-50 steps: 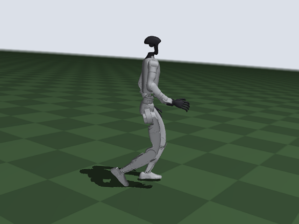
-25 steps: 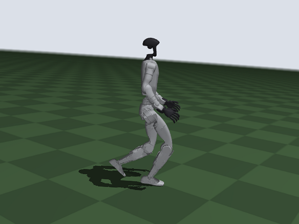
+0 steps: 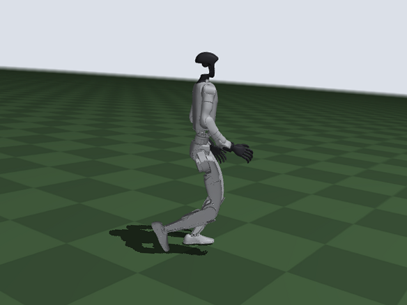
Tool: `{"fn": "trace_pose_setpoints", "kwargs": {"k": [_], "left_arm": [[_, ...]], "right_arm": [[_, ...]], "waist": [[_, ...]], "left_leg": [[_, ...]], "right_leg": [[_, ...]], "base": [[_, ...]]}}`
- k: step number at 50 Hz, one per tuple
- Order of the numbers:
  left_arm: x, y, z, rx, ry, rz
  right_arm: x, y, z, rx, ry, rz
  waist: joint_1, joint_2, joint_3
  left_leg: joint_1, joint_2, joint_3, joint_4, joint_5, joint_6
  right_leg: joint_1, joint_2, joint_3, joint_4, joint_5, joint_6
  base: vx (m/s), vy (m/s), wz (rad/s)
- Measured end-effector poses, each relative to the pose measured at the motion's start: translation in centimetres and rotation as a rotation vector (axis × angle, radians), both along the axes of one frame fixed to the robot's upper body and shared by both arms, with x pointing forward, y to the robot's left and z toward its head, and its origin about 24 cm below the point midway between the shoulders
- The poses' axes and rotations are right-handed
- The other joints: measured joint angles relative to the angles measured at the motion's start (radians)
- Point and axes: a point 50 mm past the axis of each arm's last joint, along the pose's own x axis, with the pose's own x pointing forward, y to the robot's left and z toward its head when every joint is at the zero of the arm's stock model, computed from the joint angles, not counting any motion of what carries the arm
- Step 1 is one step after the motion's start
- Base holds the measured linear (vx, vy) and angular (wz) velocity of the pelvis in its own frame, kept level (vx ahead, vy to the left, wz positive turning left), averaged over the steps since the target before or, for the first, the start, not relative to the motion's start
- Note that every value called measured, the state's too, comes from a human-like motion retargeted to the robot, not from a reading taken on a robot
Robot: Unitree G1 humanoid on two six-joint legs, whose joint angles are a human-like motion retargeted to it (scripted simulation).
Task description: Run
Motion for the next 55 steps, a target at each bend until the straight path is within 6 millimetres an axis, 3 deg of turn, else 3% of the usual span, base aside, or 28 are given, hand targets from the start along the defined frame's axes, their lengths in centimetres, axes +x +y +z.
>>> {"fn": "trace_pose_setpoints", "kwargs": {"k": [3,6,9,12,15,17,20,23,26,30,34,38,40,42,47,51,55], "left_arm": [[4.4,0.6,1.7,0.084,-0.134,-0.025],[8.4,0.5,3.6,0.121,-0.261,-0.016],[10.2,-0.4,4.9,0.086,-0.348,-0.009],[10.3,-1.7,5.3,0.023,-0.387,-0.038],[9.2,-2.8,5.0,-0.025,-0.372,-0.102],[7.9,-3.1,4.2,-0.043,-0.319,-0.12],[5.1,-3.0,2.4,-0.044,-0.192,-0.116],[2.0,-2.2,0.2,-0.018,-0.018,-0.099],[-1.5,-1.7,-1.5,-0.021,0.153,-0.1],[-5.6,-0.7,-2.4,-0.051,0.304,-0.092],[-6.2,0.3,-2.2,-0.041,0.3,-0.036],[-4.0,1.6,-1.4,0.032,0.198,-0.007],[-1.2,2.5,-0.6,0.095,0.107,-0.003],[1.7,2.8,0.4,0.134,0.012,0.007],[6.9,1.3,2.7,0.111,-0.183,0.018],[8.7,-0.9,3.9,0.033,-0.28,-0.039],[9.1,-2.8,4.6,-0.022,-0.328,-0.146]], "right_arm": [[-0.9,0.5,-1.0,-0.004,0.058,-0.01],[-1.6,0.4,-1.7,0.0,0.096,-0.023],[-2.6,-0.1,-2.0,0.013,0.131,-0.034],[-3.7,-0.7,-2.3,0.02,0.164,-0.041],[-4.5,-1.3,-2.3,0.01,0.179,-0.058],[-4.3,-1.7,-2.0,-0.009,0.158,-0.067],[-2.8,-2.3,-1.0,-0.055,0.095,-0.053],[0.2,-2.8,0.5,-0.112,0.012,-0.018],[2.5,-2.5,1.8,-0.115,-0.067,-0.002],[3.3,-1.6,2.5,-0.061,-0.101,0.021],[2.7,-0.7,2.0,-0.031,-0.079,0.058],[0.7,0.3,0.5,-0.021,0.0,0.065],[0.3,0.8,-0.1,-0.025,0.029,0.066],[-0.2,1.0,-0.7,-0.035,0.06,0.066],[-1.4,0.2,-1.6,-0.042,0.127,0.066],[-2.2,-0.6,-1.9,-0.052,0.162,0.066],[-3.2,-1.3,-2.0,-0.058,0.178,0.043]], "waist": [[-0.028,-0.008,0.018],[-0.053,0.009,0.03],[-0.079,0.044,0.019],[-0.086,0.084,-0.007],[-0.055,0.133,-0.029],[-0.024,0.16,-0.033],[0.019,0.172,-0.019],[0.055,0.17,0.019],[0.076,0.146,0.042],[0.087,0.096,0.033],[0.062,0.037,0.006],[0.029,-0.009,0.001],[0.014,-0.031,0.009],[-0.003,-0.035,0.013],[-0.055,0.014,0.005],[-0.087,0.067,-0.017],[-0.069,0.133,-0.041]], "left_leg": [[0.045,-0.011,-0.01,0.057,-0.103,0.043],[0.127,0.007,-0.022,0.024,-0.133,0.028],[0.226,0.041,-0.038,-0.068,-0.055,-0.037],[0.283,0.098,-0.055,-0.097,0.095,-0.123],[0.263,0.186,-0.077,0.051,0.228,-0.183],[0.23,0.25,-0.083,0.224,0.264,-0.182],[0.157,0.328,-0.085,0.511,0.25,-0.137],[0.027,0.38,-0.092,0.7,0.155,-0.057],[-0.096,0.344,-0.072,0.646,0.078,-0.018],[-0.159,0.221,-0.013,0.283,0.045,-0.051],[-0.144,0.08,0.015,0.012,0.058,-0.056],[-0.125,0.007,0.007,0.108,-0.026,0.023],[-0.104,-0.012,0.003,0.147,-0.077,0.051],[-0.065,-0.012,-0.004,0.154,-0.105,0.053],[0.091,0.038,-0.036,0.016,-0.035,-0.042],[0.181,0.1,-0.056,-0.071,0.105,-0.144],[0.206,0.194,-0.072,0.013,0.199,-0.211]], "right_leg": [[-0.122,-0.043,0.01,0.2,0.002,-0.019],[-0.259,-0.071,-0.006,0.244,-0.088,-0.082],[-0.36,-0.064,-0.046,0.117,-0.164,-0.115],[-0.406,-0.004,-0.086,-0.121,-0.165,-0.105],[-0.401,0.106,-0.106,-0.346,-0.124,-0.086],[-0.376,0.163,-0.116,-0.4,-0.142,-0.111],[-0.328,0.205,-0.11,-0.353,-0.274,-0.189],[-0.248,0.223,-0.086,-0.326,-0.407,-0.238],[-0.142,0.202,-0.061,-0.36,-0.443,-0.219],[-0.01,0.134,-0.046,-0.395,-0.373,-0.134],[0.038,0.035,-0.051,-0.272,-0.272,-0.065],[0.0,-0.038,-0.039,0.034,-0.11,-0.034],[-0.063,-0.074,-0.028,0.177,-0.058,-0.052],[-0.137,-0.102,-0.026,0.264,-0.082,-0.097],[-0.315,-0.097,-0.07,0.203,-0.19,-0.161],[-0.398,-0.036,-0.125,-0.075,-0.206,-0.147],[-0.421,0.096,-0.149,-0.413,-0.15,-0.105]], "base": [[-0.02,0.04,0.05],[0.0,0.01,-0.06],[0.0,0.0,-0.06],[0.0,-0.02,-0.03],[-0.02,-0.05,-0.2],[-0.03,-0.05,-0.23],[-0.01,-0.02,0.01],[-0.03,-0.05,0.19],[-0.01,-0.01,0.15],[0.01,0.03,-0.01],[0.0,0.01,0.05],[-0.01,0.02,0.21],[0.0,0.0,0.0],[0.0,0.0,0.0],[-0.01,0.0,-0.04],[0.0,0.0,0.0],[-0.03,-0.02,-0.21]]}}
